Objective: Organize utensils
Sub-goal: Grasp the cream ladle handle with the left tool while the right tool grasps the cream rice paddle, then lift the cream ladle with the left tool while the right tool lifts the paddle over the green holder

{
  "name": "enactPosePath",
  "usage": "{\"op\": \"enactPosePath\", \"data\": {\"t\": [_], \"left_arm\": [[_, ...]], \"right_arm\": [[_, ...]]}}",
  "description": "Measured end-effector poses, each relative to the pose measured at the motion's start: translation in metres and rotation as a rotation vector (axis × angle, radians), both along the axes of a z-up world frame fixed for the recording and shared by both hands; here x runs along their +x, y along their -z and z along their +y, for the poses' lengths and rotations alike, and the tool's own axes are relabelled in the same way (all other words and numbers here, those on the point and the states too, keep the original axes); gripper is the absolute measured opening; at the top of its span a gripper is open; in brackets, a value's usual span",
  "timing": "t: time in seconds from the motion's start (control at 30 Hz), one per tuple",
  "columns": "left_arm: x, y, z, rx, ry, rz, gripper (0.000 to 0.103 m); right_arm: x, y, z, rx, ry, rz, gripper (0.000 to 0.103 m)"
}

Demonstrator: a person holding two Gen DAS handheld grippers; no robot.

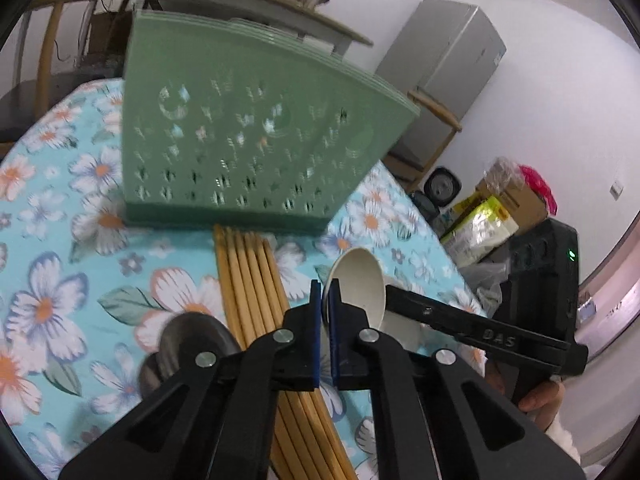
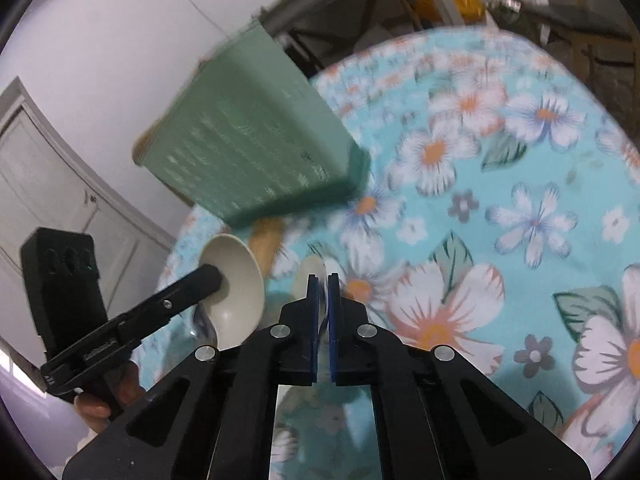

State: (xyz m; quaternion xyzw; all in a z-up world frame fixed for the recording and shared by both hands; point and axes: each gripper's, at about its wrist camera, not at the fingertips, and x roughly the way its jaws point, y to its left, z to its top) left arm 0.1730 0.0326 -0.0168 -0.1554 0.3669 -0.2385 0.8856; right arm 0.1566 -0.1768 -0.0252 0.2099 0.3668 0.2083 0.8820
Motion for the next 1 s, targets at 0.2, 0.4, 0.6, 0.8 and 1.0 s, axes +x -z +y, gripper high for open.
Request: {"op": "enactPosePath", "data": {"t": [0.2, 0.4, 0.6, 0.8, 1.0], "left_arm": [[-0.007, -0.028, 0.018, -0.082, -0.055, -0.090, 0.003], [-0.012, -0.059, 0.024, -0.065, -0.128, -0.215, 0.003], [0.003, -0.103, 0.041, -0.082, -0.182, -0.319, 0.003], [0.048, -0.149, 0.044, -0.049, -0.250, -0.399, 0.003], [0.088, -0.164, 0.031, 0.033, -0.342, -0.475, 0.003]], "right_arm": [[-0.022, -0.041, -0.006, 0.031, 0.082, -0.183, 0.002], [-0.021, -0.076, -0.014, 0.043, 0.160, -0.318, 0.003], [-0.002, -0.130, 0.000, -0.013, 0.145, -0.440, 0.003], [0.032, -0.185, 0.026, -0.137, 0.170, -0.605, 0.003], [0.065, -0.196, 0.041, -0.258, 0.240, -0.712, 0.003]]}}
